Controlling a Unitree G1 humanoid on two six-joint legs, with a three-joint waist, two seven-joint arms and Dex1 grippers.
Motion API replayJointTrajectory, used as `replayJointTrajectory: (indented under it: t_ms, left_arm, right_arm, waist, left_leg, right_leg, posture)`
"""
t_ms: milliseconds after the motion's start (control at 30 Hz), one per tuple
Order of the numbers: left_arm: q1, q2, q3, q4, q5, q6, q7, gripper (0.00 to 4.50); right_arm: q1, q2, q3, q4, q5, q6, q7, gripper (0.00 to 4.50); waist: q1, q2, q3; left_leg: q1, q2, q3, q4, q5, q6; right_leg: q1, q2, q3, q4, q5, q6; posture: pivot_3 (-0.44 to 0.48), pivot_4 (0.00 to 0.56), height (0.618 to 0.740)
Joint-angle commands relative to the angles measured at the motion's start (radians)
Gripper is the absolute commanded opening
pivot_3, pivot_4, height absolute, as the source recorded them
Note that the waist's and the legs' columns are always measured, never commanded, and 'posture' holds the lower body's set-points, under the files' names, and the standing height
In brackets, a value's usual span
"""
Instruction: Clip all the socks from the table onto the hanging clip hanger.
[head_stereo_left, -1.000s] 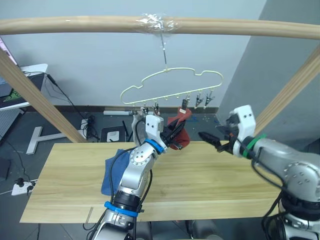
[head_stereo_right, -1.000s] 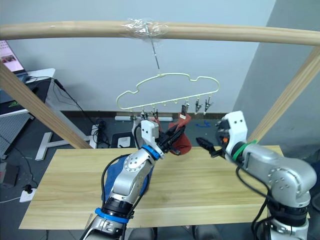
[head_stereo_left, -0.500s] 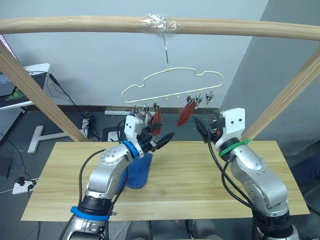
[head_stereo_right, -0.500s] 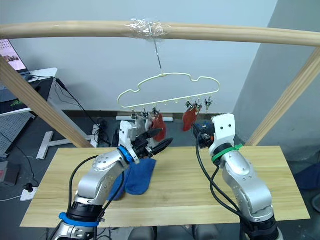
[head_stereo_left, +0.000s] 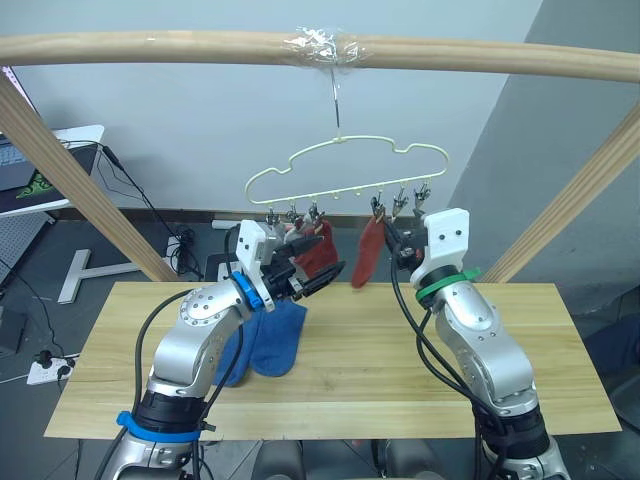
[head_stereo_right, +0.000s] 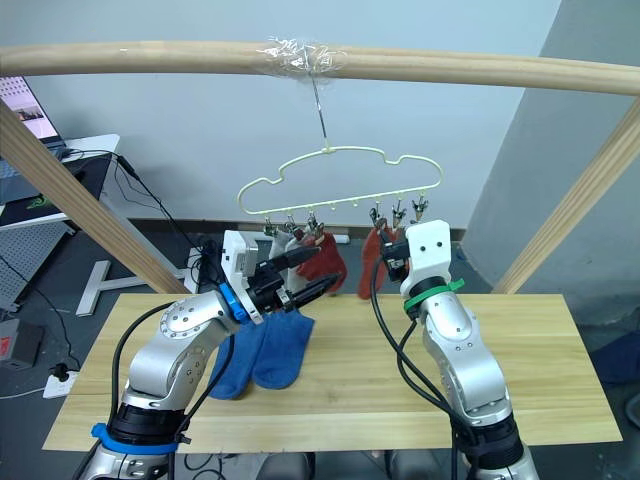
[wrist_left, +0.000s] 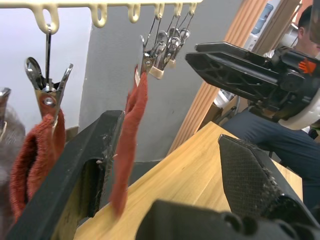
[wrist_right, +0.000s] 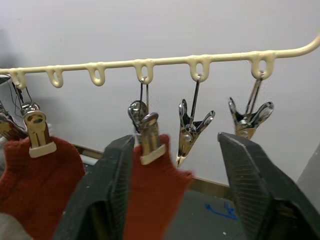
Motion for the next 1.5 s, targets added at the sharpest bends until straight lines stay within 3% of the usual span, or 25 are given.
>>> replayJointTrajectory:
  t_ms: [33, 100, 200, 800, 1100, 1500]
  left_arm:
    - [-0.011, -0.006, 0.012, -0.050, -0.014, -0.008, 0.011, 3.48]
    - [-0.012, -0.005, 0.011, -0.052, -0.014, -0.009, 0.011, 3.48]
    - [-0.012, -0.001, 0.015, -0.052, -0.018, -0.009, 0.011, 3.48]
    - [-0.016, 0.013, 0.034, -0.079, -0.037, 0.003, 0.008, 3.48]
    - [-0.022, 0.022, 0.042, -0.114, -0.055, 0.016, 0.017, 3.48]
    - [-0.057, 0.020, 0.068, -0.166, -0.142, 0.069, 0.024, 3.48]
  right_arm:
    - [-0.035, 0.020, -0.023, 0.025, -0.025, -0.049, -0.006, 2.72]
    - [-0.046, 0.036, -0.033, 0.055, -0.030, -0.063, -0.013, 2.72]
    - [-0.063, 0.047, -0.037, 0.088, -0.040, -0.082, -0.003, 2.18]
    - [-0.145, 0.094, -0.099, 0.221, -0.059, -0.092, -0.027, 2.18]
    - [-0.181, 0.120, -0.062, 0.257, -0.064, -0.115, 0.012, 2.18]
    - [-0.203, 0.167, -0.085, 0.272, -0.048, -0.118, 0.023, 2.18]
  waist:
    - [0.000, 0.000, 0.000]
    - [0.001, 0.000, 0.000]
    - [0.002, 0.000, 0.000]
    - [0.007, 0.000, 0.000]
    - [0.014, 0.000, 0.000]
    - [0.023, 0.000, 0.000]
  left_leg:
    - [0.000, 0.000, 0.000, 0.000, 0.000, 0.000]
    - [0.000, 0.000, 0.000, 0.000, 0.000, 0.000]
    - [0.000, 0.000, 0.000, 0.000, 0.000, 0.000]
    - [0.001, 0.000, 0.000, 0.001, 0.000, 0.000]
    - [0.001, 0.000, 0.000, 0.000, 0.000, 0.000]
    - [0.004, 0.000, 0.001, 0.001, 0.000, -0.001]
  right_leg:
    - [0.000, 0.000, 0.000, 0.000, 0.000, 0.000]
    - [0.000, 0.000, 0.000, 0.000, 0.000, 0.000]
    - [0.000, 0.000, 0.000, 0.000, 0.000, 0.000]
    - [0.000, 0.000, 0.000, 0.003, 0.000, -0.001]
    - [0.000, 0.000, 0.000, 0.004, 0.000, -0.001]
    - [0.000, 0.000, 0.000, 0.009, 0.000, -0.001]
  posture:
    - [0.120, 0.123, 0.740]
    - [0.120, 0.123, 0.740]
    - [0.125, 0.126, 0.740]
    - [0.132, 0.132, 0.740]
    - [0.147, 0.142, 0.740]
    - [0.157, 0.149, 0.740]
